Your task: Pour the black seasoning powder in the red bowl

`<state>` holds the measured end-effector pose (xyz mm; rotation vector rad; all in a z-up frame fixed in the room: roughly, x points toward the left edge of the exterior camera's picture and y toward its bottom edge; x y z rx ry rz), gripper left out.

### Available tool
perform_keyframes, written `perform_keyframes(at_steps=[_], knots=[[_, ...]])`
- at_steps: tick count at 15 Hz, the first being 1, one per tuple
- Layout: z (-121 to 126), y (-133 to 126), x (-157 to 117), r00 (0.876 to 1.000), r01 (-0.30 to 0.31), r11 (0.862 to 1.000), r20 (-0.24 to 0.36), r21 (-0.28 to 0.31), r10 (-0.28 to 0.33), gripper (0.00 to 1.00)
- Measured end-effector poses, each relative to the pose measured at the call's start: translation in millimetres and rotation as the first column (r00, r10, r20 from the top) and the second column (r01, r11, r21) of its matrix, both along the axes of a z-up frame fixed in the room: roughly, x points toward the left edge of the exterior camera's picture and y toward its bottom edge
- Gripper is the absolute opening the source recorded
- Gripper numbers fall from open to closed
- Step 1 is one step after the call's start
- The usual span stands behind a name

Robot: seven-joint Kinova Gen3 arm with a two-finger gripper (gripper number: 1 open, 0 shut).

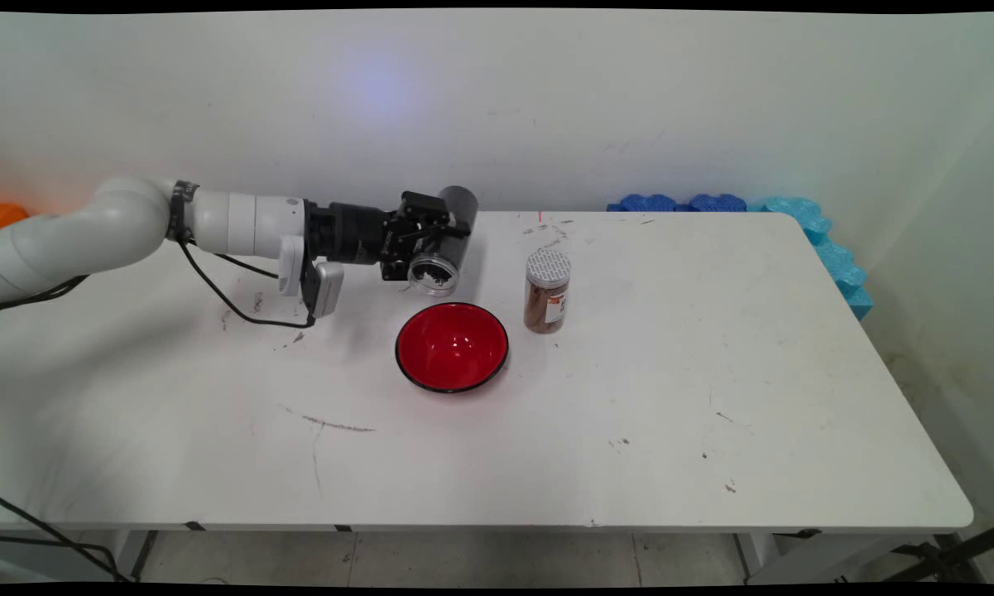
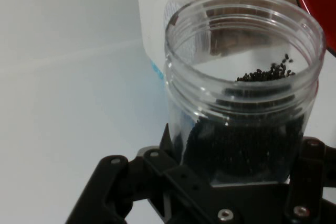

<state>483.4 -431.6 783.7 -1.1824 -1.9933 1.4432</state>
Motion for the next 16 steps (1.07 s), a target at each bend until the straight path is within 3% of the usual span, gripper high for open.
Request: perform_keyframes(at_steps=[16], knots=[[7.8, -5.5, -6.3, 0.997, 0.052, 0.991, 0.071, -0.122, -0.044, 0.0]])
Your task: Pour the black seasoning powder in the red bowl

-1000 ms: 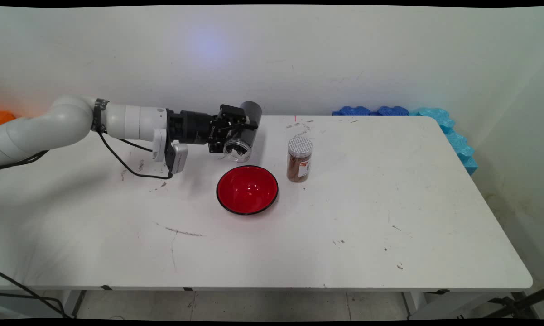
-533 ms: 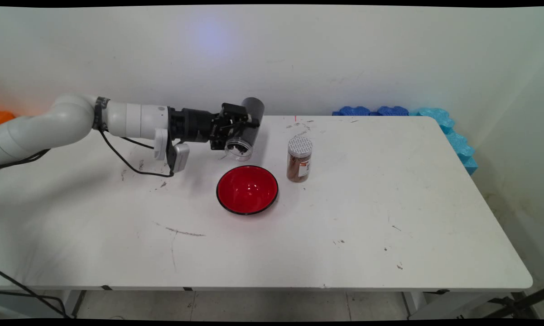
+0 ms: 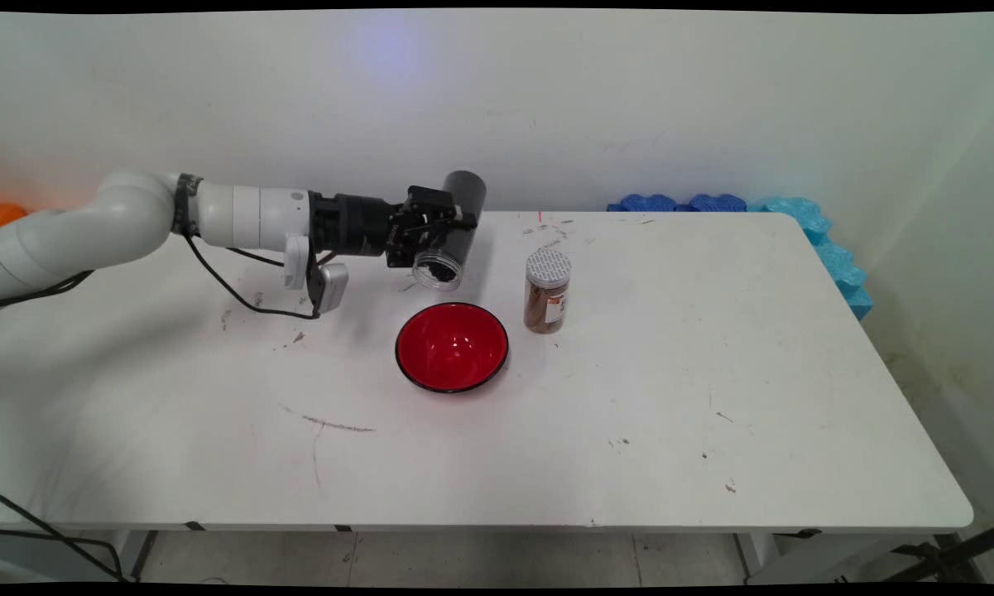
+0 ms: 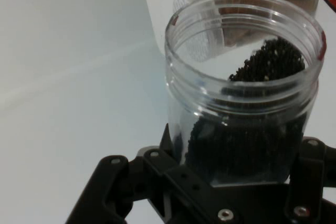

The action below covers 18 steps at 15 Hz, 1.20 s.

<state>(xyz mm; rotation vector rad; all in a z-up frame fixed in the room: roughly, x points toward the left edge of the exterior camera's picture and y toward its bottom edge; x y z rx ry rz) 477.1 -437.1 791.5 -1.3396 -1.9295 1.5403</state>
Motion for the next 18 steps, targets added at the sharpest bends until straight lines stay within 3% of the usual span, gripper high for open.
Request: perform_keyframes(at_steps=[18], knots=[[7.1, -2.6, -3.9, 0.996, 0.056, 0.99, 0.077, -0.13, -0.047, 0.0]])
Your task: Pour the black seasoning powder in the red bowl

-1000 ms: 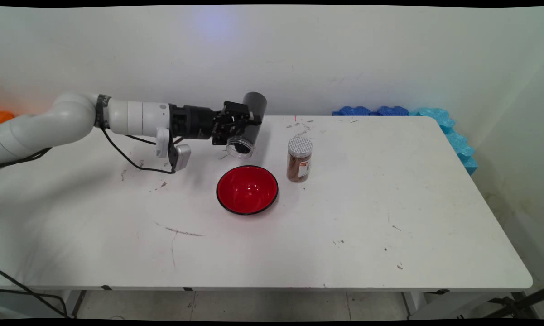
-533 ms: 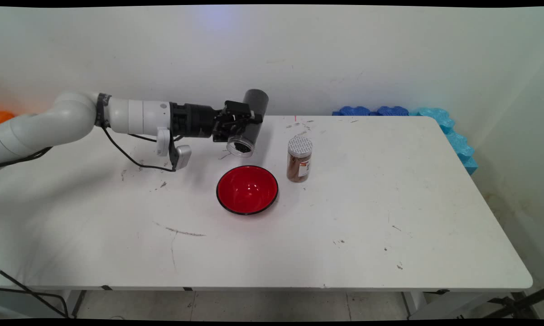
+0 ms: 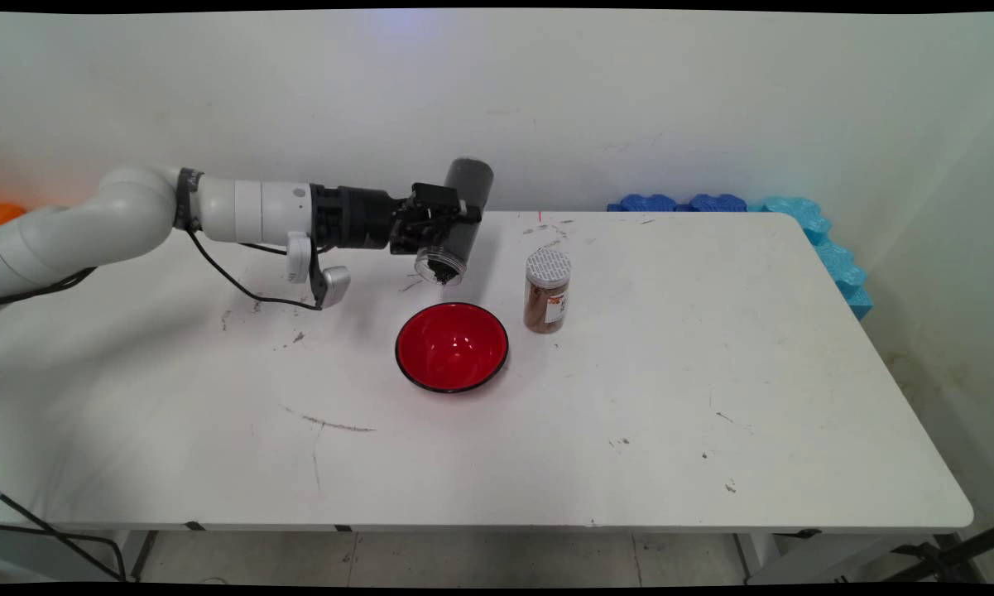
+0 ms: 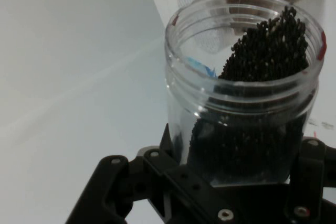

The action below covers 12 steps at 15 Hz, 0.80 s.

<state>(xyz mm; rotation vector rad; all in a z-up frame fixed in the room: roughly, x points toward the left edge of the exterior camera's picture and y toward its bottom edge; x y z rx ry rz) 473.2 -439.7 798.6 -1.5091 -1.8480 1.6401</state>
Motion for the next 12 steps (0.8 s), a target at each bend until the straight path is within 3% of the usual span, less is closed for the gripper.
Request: perform_keyframes(at_steps=[12], knots=[[3.3, 3.9, -1.1, 0.999, 0.029, 0.999, 0.025, -0.046, -0.028, 0.0]])
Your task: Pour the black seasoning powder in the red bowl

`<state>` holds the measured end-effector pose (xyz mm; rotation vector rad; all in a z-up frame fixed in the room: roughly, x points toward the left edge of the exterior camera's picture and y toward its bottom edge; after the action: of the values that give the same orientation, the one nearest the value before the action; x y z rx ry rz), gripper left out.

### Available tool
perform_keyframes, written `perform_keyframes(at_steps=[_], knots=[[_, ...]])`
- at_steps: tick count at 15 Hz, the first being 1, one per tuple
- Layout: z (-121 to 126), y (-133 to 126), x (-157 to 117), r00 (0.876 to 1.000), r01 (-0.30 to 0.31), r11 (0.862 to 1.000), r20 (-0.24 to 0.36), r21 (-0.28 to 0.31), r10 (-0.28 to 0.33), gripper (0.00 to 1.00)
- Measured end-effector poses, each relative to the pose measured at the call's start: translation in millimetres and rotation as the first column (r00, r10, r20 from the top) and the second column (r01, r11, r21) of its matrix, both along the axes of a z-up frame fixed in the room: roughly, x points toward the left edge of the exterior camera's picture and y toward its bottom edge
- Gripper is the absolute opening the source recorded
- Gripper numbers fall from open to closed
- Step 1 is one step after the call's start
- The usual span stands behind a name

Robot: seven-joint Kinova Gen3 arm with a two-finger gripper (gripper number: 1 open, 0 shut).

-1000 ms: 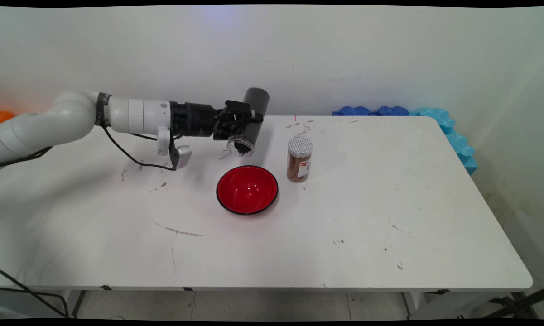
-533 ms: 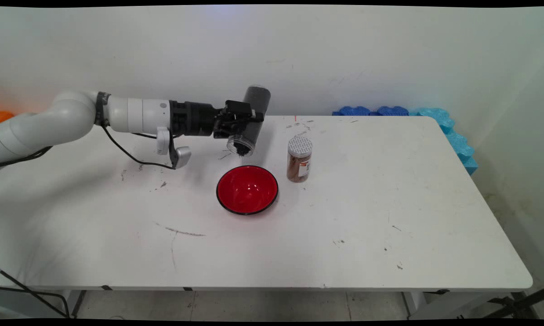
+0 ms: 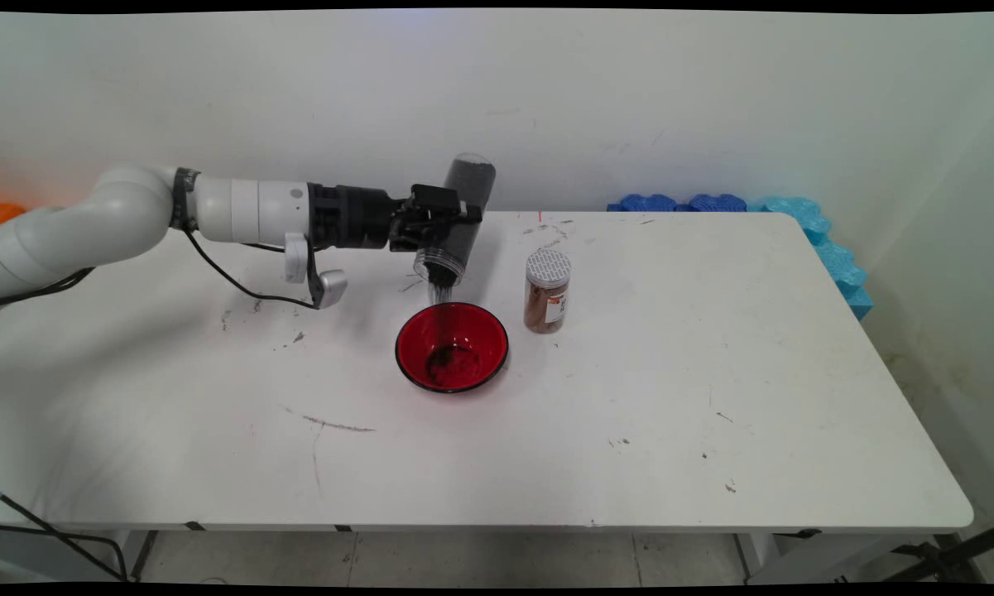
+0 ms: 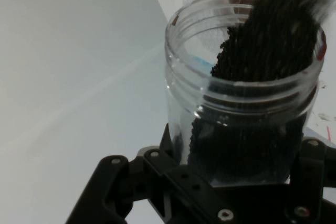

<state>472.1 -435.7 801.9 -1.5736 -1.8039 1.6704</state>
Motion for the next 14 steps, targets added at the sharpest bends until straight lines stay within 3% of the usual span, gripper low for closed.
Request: perform_keyframes(at_steps=[14], knots=[[0.4, 0.7, -1.2, 1.0, 0.009, 1.0, 0.009, -0.014, -0.009, 0.0]])
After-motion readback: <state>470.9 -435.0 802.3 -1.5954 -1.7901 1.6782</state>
